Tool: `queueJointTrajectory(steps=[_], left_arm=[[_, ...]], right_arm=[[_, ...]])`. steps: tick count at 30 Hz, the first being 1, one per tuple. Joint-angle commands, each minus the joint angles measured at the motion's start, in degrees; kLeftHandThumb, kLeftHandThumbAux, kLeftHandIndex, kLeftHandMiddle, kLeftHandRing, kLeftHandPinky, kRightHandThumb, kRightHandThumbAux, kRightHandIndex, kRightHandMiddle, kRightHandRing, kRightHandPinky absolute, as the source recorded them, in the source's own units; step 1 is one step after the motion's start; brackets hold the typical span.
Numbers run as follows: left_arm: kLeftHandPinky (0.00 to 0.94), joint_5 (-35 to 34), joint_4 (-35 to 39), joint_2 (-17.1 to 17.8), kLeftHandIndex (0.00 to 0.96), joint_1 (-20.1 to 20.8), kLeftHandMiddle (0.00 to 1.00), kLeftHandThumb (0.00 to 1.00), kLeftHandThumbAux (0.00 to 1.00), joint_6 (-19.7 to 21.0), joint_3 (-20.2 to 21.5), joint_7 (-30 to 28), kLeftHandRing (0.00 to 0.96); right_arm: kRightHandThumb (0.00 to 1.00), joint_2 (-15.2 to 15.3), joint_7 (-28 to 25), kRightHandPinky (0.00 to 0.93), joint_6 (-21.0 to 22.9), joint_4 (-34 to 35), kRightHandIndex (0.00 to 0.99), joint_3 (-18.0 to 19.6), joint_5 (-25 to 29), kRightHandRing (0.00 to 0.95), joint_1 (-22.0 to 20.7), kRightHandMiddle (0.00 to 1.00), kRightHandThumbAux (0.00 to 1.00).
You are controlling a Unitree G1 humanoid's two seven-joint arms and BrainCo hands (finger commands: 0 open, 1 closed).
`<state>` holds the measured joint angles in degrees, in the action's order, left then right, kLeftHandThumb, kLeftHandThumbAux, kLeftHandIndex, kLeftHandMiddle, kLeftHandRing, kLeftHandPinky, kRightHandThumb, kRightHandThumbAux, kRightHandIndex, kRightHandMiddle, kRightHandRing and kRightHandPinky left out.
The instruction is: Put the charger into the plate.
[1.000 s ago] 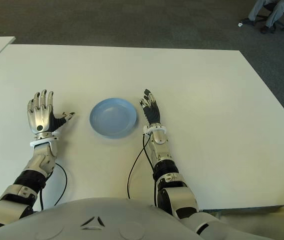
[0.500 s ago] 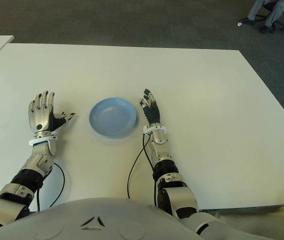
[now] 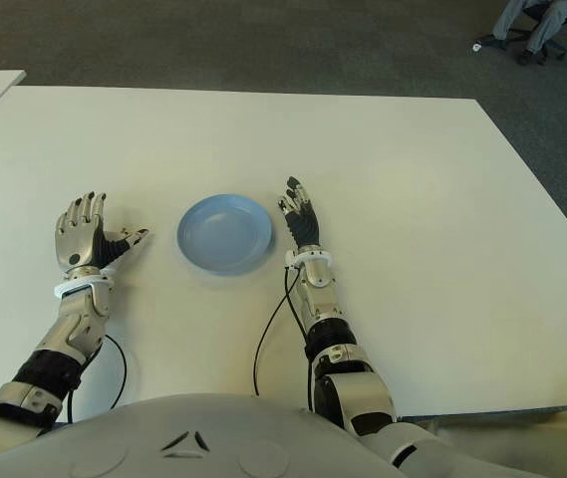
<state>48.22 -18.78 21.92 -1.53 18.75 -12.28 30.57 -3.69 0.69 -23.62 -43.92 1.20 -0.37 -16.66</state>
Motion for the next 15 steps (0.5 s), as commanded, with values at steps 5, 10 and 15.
queueJointTrajectory(steps=[5, 10, 15], left_arm=[[0.0, 4.01, 23.61, 0.25, 0.0, -13.41, 0.0, 0.11, 0.395, 13.45, -1.45, -18.02, 0.0], [0.015, 7.96, 33.16, -1.12, 0.0, -17.21, 0.0, 0.13, 0.397, 20.13, -2.34, -25.33, 0.0], [0.047, 10.2, 35.52, -1.96, 0.0, -17.55, 0.0, 0.132, 0.39, 24.05, -2.72, -29.88, 0.0]], right_arm=[[0.0, -0.02, -0.19, 0.028, 1.05, -2.02, 0.037, 0.34, 0.23, 0.03, 0.82, 0.046, 0.515], [0.0, 0.12, -0.28, 0.027, 0.64, -2.55, 0.039, 0.35, 0.17, 0.03, 0.63, 0.046, 0.516], [0.0, 0.18, -0.4, 0.027, 0.24, -2.86, 0.039, 0.31, 0.15, 0.029, 0.53, 0.044, 0.513]])
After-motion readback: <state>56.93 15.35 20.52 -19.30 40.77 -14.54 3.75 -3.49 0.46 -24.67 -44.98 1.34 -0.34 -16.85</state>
